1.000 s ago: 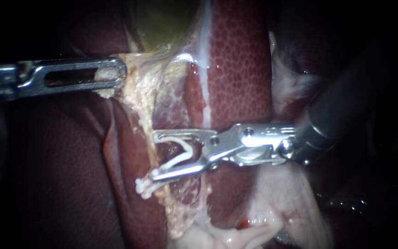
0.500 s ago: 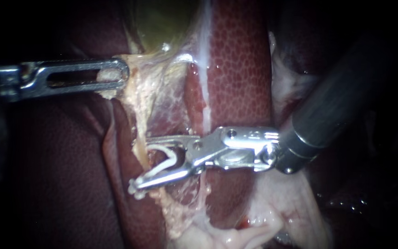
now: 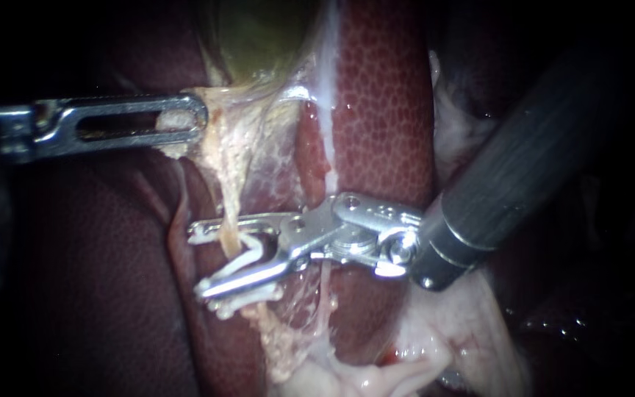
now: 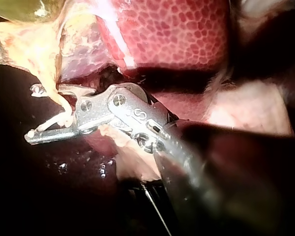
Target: Clipping third clip left tube
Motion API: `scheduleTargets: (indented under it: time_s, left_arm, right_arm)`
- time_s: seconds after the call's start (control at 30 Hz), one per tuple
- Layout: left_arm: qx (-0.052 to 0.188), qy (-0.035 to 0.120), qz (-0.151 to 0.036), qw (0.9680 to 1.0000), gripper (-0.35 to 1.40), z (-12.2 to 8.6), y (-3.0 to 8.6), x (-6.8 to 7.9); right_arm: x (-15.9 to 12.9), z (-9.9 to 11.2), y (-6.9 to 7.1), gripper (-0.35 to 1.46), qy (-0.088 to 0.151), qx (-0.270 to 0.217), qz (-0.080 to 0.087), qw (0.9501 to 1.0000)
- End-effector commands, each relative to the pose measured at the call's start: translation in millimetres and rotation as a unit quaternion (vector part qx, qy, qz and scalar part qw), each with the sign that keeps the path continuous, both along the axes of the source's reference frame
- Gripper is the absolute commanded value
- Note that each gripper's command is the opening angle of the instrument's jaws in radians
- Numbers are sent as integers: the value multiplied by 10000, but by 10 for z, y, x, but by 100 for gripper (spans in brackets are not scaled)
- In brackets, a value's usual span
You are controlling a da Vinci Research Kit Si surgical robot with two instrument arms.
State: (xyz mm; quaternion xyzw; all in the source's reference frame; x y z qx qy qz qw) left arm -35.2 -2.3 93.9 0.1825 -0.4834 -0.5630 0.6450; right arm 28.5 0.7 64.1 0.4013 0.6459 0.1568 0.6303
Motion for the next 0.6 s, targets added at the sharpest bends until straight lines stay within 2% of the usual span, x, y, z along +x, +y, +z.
scheduleTargets:
  time_s: [0.03,0.47,0.53,0.6]
  left_arm:
    - [1,1,-2,10000,-25,-1,0,0]
    - [3,-7,6,10000,-25,-1,0,0]
    - [3,-7,6,10000,-25,-2,-1,0]
    - [4,-7,5,10000,-25,-2,-1,0]
  right_arm:
    - [-1,0,2,60,-3,-1,-5,10000]
    - [-3,1,8,54,-15,100,-21,9999]
    - [-5,3,9,47,-36,186,-34,9998]
    - [-11,7,9,21,-71,410,-98,9991]
